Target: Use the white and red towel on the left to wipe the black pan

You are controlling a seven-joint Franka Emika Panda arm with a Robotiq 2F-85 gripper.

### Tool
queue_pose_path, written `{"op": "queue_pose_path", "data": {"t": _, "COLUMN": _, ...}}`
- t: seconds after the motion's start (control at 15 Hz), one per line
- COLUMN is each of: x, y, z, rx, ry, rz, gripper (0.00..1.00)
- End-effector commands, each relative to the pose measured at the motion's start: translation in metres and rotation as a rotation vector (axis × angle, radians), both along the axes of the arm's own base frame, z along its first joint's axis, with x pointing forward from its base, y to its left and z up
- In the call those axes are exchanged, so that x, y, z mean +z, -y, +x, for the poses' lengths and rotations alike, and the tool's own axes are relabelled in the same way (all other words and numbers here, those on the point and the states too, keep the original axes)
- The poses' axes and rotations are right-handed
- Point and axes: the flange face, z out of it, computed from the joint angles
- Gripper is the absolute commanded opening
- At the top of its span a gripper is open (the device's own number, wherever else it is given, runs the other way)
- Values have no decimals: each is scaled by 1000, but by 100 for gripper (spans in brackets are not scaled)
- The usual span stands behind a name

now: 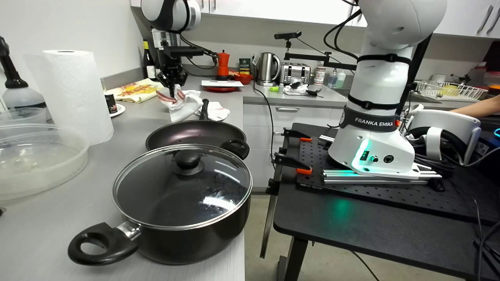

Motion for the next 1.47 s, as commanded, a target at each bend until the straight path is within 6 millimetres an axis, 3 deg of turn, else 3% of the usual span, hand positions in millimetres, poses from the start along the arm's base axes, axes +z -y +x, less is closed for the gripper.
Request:
{"op": "queue_pose_path", "data": {"t": 0.0, "x": -25, "y": 15, "z": 33, "rx": 0, "ry": -68, "rz": 32, "gripper": 4}}
{"op": "queue_pose_path", "data": {"t": 0.2, "x": -48, "y": 19, "z": 48, "rx": -2, "ry": -124, "rz": 40, "gripper": 4}}
{"op": "queue_pose_path", "data": {"t": 0.27, "x": -54, "y": 19, "z": 52, "rx": 1, "ry": -142, "rz": 42, "gripper": 24}}
{"op": "queue_pose_path", "data": {"t": 0.33, "x": -58, "y": 19, "z": 57, "rx": 5, "ry": -152, "rz": 44, "gripper": 32}}
{"op": "queue_pose_path", "data": {"t": 0.4, "x": -62, "y": 18, "z": 61, "rx": 7, "ry": -162, "rz": 47, "gripper": 47}}
{"op": "queue_pose_path", "data": {"t": 0.87, "x": -57, "y": 13, "z": 83, "rx": 34, "ry": -164, "rz": 43, "gripper": 98}}
{"op": "queue_pose_path", "data": {"t": 1.13, "x": -47, "y": 9, "z": 86, "rx": 59, "ry": -146, "rz": 34, "gripper": 100}}
{"op": "queue_pose_path", "data": {"t": 1.4, "x": -49, "y": 11, "z": 84, "rx": 42, "ry": -138, "rz": 28, "gripper": 100}}
